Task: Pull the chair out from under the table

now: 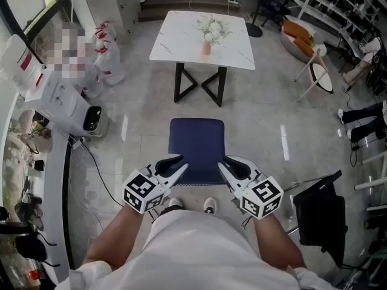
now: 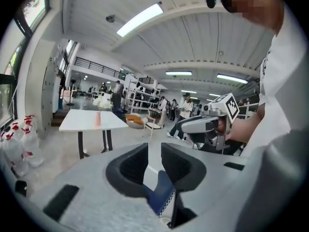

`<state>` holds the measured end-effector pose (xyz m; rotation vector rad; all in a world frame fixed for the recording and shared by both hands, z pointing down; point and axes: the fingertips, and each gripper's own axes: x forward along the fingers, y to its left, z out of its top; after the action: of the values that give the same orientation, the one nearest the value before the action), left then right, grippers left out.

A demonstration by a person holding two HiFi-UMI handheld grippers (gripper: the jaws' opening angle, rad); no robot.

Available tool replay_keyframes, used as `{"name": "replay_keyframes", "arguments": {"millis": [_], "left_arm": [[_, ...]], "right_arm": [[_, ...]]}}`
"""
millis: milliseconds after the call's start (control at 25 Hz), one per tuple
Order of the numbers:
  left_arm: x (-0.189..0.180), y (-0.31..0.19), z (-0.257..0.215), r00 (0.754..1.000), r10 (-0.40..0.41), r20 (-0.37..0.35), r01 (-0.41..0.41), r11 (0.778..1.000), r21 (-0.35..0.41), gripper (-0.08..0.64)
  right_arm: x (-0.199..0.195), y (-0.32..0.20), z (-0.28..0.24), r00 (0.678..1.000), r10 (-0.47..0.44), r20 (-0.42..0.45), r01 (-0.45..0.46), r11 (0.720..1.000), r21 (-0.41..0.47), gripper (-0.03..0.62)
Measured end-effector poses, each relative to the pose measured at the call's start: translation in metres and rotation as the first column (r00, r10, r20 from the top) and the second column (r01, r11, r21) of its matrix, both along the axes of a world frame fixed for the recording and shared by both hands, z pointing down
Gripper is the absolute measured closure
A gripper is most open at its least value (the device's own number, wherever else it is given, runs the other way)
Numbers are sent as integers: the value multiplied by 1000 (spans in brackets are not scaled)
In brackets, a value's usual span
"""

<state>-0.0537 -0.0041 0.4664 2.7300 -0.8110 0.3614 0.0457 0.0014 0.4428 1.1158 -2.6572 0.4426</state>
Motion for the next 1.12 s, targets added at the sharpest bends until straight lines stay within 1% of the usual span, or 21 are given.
{"name": "replay_keyframes", "arguments": {"millis": [120,240,440,520,680,840,1000,1120], "left_arm": [[1,-2,-18,1000,-14,-17,15,999,50,482],[3,-4,-26,998,-35,-45,37,998,57,496],[-3,-9,-36,994,-77,-75,84,993,86,551],[-3,-9,-39,994,-78,-73,85,992,97,557],[-4,-12,-41,995,-83,-62,88,992,94,557],[-14,-19,-47,994,-100,-34,104,985,141,557],[-18,-24,-59,991,-118,-64,126,981,145,557],[-19,-25,-68,992,-116,-50,123,976,178,557]], "right_arm": [[8,-4,-14,999,35,21,-36,999,39,531],[10,-4,-18,999,40,35,-41,998,43,537],[3,-2,-22,999,30,32,-32,998,61,565],[1,-2,-24,999,28,35,-31,997,77,583],[-2,-5,-26,998,30,46,-33,996,79,586],[0,-10,-26,999,42,24,-44,996,75,588],[5,-11,-30,998,46,41,-49,996,73,588],[5,-13,-35,997,50,58,-55,995,82,588]]}}
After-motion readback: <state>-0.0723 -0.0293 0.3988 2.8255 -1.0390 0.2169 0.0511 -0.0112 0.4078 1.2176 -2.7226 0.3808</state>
